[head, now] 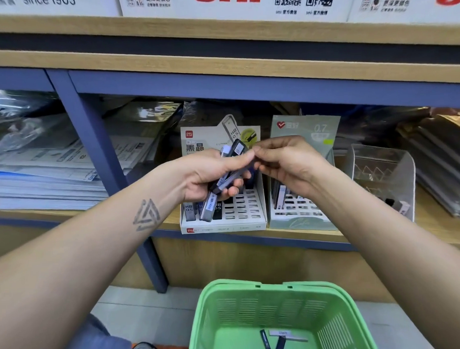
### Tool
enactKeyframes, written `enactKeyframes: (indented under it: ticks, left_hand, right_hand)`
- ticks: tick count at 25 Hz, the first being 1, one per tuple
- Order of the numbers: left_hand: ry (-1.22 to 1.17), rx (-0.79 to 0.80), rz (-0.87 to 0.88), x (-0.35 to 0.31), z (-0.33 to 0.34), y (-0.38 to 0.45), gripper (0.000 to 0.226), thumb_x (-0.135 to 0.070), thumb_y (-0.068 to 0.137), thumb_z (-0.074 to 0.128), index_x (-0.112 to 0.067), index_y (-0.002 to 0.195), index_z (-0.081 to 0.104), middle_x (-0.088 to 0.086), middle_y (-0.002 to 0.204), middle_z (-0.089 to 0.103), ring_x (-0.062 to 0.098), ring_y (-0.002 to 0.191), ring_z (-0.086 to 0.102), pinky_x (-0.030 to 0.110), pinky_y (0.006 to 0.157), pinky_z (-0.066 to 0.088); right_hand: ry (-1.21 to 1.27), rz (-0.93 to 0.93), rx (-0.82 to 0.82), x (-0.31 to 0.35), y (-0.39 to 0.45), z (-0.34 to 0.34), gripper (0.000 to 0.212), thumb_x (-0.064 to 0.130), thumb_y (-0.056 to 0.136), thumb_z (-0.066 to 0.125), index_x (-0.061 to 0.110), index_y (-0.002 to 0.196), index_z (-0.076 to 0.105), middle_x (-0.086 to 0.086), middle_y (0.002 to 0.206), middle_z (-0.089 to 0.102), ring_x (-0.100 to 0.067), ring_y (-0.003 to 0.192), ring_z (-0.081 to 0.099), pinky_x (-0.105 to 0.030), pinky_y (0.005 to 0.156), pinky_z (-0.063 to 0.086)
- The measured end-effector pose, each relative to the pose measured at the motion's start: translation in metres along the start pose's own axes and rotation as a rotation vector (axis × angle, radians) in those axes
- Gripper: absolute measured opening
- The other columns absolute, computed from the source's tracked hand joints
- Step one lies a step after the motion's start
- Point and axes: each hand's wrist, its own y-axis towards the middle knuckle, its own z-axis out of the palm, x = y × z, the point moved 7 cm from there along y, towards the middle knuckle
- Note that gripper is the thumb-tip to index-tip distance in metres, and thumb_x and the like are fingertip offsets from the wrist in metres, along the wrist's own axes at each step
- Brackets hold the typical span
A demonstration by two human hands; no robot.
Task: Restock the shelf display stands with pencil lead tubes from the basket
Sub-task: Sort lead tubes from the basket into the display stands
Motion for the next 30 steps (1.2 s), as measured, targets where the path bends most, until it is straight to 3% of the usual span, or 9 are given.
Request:
enactKeyframes:
  ticks: [3, 8, 13, 15, 17, 20, 24, 26, 30]
  left_hand:
    - [-0.030, -0.066, 0.068, -0.008, 0.008, 0.005, 0.028, -0.033, 0.095, 0.068, -0.005, 0.092, 0.065, 0.007, 0.064, 0.061, 0.017, 0.051, 0.059, 0.019, 0.037, 0.042]
    - [0.054, -0.177, 0.229, -0.020, 0.030, 0.016, 0.028, -0.028, 0.092, 0.073, -0.002, 0.099, 0.066, 0.016, 0.069, 0.069, 0.025, 0.053, 0.065, 0.023, 0.042, 0.047]
    - [0.062, -0.125, 0.272, -0.025, 0.056, 0.028, 0.029, -0.030, 0.097, 0.067, -0.001, 0.100, 0.068, 0.023, 0.082, 0.074, 0.031, 0.066, 0.074, 0.036, 0.062, 0.062]
    - [0.016, -0.181, 0.238, -0.026, 0.056, 0.035, 0.033, -0.032, 0.098, 0.066, 0.001, 0.094, 0.066, 0.021, 0.078, 0.074, 0.029, 0.063, 0.073, 0.032, 0.055, 0.061]
    - [0.031, -0.323, 0.193, -0.027, 0.047, 0.042, 0.035, -0.032, 0.099, 0.065, -0.002, 0.082, 0.060, 0.011, 0.060, 0.067, 0.019, 0.044, 0.061, 0.020, 0.038, 0.044]
    - [0.043, -0.387, 0.130, -0.028, 0.039, 0.052, 0.032, -0.031, 0.098, 0.066, -0.010, 0.076, 0.055, 0.001, 0.048, 0.048, 0.012, 0.034, 0.040, 0.016, 0.035, 0.025]
    - [0.121, -0.381, 0.112, -0.030, 0.043, 0.061, 0.025, -0.026, 0.093, 0.073, -0.003, 0.096, 0.063, -0.001, 0.050, 0.047, 0.012, 0.037, 0.037, 0.018, 0.036, 0.026]
    - [0.173, -0.428, 0.143, -0.031, 0.042, 0.066, 0.031, -0.020, 0.089, 0.077, 0.002, 0.107, 0.065, -0.001, 0.050, 0.048, 0.012, 0.036, 0.038, 0.019, 0.036, 0.028]
    - [0.267, -0.476, 0.191, -0.032, 0.044, 0.072, 0.028, -0.012, 0.086, 0.077, 0.002, 0.109, 0.068, -0.004, 0.043, 0.046, 0.011, 0.031, 0.036, 0.019, 0.036, 0.028]
  right_hand:
    - [0.028, -0.042, -0.002, 0.008, -0.007, -0.023, 0.022, -0.009, 0.089, 0.065, -0.001, 0.110, 0.068, -0.015, 0.091, 0.075, -0.017, 0.070, 0.071, -0.019, 0.063, 0.056]
    - [0.112, -0.113, 0.018, 0.012, -0.017, -0.053, 0.035, -0.013, 0.078, 0.070, 0.001, 0.111, 0.067, -0.010, 0.085, 0.077, -0.020, 0.081, 0.075, -0.024, 0.075, 0.058]
    - [0.127, -0.116, -0.012, 0.021, -0.020, -0.078, 0.019, -0.006, 0.087, 0.068, 0.003, 0.103, 0.072, -0.008, 0.083, 0.075, -0.019, 0.076, 0.073, -0.024, 0.069, 0.059]
    - [0.067, -0.141, -0.086, 0.031, -0.018, -0.093, 0.018, -0.009, 0.089, 0.065, 0.003, 0.102, 0.071, -0.012, 0.084, 0.075, -0.020, 0.072, 0.072, -0.023, 0.064, 0.058]
    - [-0.009, -0.169, -0.145, 0.039, -0.018, -0.109, 0.018, -0.011, 0.088, 0.065, 0.001, 0.101, 0.067, -0.016, 0.086, 0.074, -0.022, 0.072, 0.072, -0.024, 0.063, 0.058]
    - [-0.218, -0.225, -0.180, 0.042, -0.024, -0.126, 0.017, -0.010, 0.086, 0.070, 0.005, 0.092, 0.068, -0.015, 0.085, 0.072, -0.022, 0.074, 0.072, -0.023, 0.063, 0.059]
    - [-0.569, -0.390, -0.246, 0.047, -0.025, -0.127, 0.021, 0.001, 0.086, 0.076, 0.020, 0.087, 0.069, -0.002, 0.086, 0.069, -0.007, 0.064, 0.069, -0.018, 0.063, 0.057]
    - [-0.722, -0.442, -0.252, 0.046, -0.020, -0.119, 0.019, 0.009, 0.086, 0.078, 0.026, 0.090, 0.069, 0.007, 0.089, 0.070, -0.007, 0.071, 0.070, -0.019, 0.066, 0.056]
    - [-0.877, -0.509, -0.226, 0.033, -0.014, -0.101, 0.020, 0.015, 0.086, 0.078, 0.031, 0.092, 0.067, 0.015, 0.087, 0.068, 0.001, 0.078, 0.068, -0.013, 0.067, 0.050]
